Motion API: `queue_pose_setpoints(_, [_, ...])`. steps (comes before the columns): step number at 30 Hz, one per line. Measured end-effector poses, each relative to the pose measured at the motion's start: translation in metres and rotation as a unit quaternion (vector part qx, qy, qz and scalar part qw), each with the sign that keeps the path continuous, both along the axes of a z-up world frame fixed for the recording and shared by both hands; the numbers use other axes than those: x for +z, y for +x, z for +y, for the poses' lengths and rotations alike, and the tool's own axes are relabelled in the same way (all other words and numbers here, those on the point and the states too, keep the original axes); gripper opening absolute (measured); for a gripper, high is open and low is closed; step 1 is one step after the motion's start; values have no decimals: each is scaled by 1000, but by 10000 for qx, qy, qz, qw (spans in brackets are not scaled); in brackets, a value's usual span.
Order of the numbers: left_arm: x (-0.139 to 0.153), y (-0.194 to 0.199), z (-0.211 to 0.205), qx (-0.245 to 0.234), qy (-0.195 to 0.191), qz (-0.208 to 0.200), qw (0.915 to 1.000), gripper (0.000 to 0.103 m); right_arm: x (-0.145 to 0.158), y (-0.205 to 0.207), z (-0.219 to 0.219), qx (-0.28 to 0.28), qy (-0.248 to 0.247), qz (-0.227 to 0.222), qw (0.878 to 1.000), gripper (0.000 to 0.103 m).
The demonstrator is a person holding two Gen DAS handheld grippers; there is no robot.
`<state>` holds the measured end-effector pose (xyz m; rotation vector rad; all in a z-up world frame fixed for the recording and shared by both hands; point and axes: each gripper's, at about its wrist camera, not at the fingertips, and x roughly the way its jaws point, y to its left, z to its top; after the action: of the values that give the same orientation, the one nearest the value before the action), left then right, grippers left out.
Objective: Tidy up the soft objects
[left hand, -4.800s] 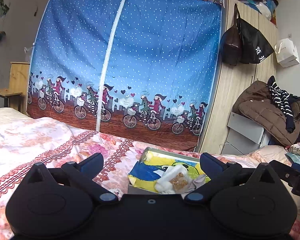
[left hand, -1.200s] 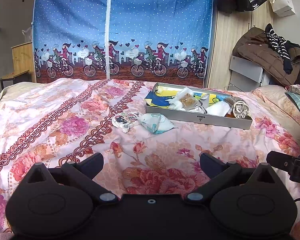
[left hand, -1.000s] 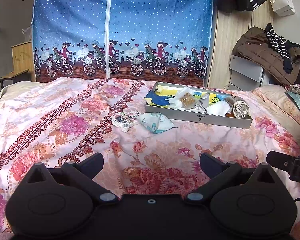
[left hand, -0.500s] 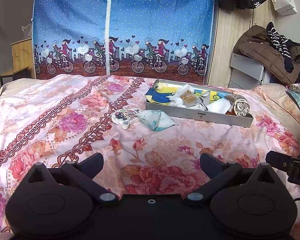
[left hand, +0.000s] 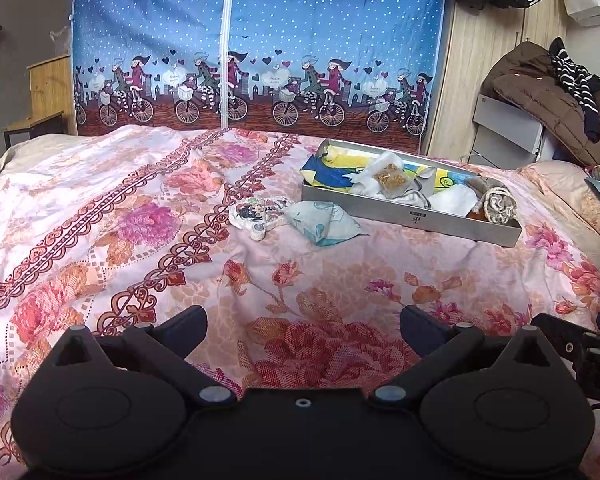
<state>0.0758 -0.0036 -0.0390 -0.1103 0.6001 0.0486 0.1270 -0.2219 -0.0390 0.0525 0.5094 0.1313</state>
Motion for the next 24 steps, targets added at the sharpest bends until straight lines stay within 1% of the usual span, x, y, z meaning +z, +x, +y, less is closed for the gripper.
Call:
queue_pose_setpoints(5, [-4, 8, 4, 110, -44, 98, 9999, 102, -3, 5, 2, 48, -121, 142, 9998, 103])
queue_pose_setpoints(8, [-4, 10, 7, 237, -27, 31, 9997, 102, -6, 17, 8, 218, -302, 212, 9991, 103])
queue_pose_setpoints(14, [-6, 28, 23, 579, -185, 4, 9982, 102, -11, 65, 37, 771, -791, 280, 9935, 103])
queue_pose_setpoints(17, [-8, 37, 27, 743, -179, -33, 9971, 102, -16, 91, 53, 967, -973, 349, 9899, 103])
queue_pose_setpoints(18, [-9, 40, 28, 793, -159, -30, 9967, 102, -16, 98, 57, 714, -1060, 333, 9912, 103])
queue_pose_setpoints(21, [-11, 47, 31, 886, -131, -1, 9960, 102, -18, 115, 70, 752, -1167, 328, 9898, 103])
queue_pose_setpoints(24, [-13, 51, 33, 918, -106, 2, 9957, 102, -22, 124, 73, 749, -1123, 344, 9903, 103])
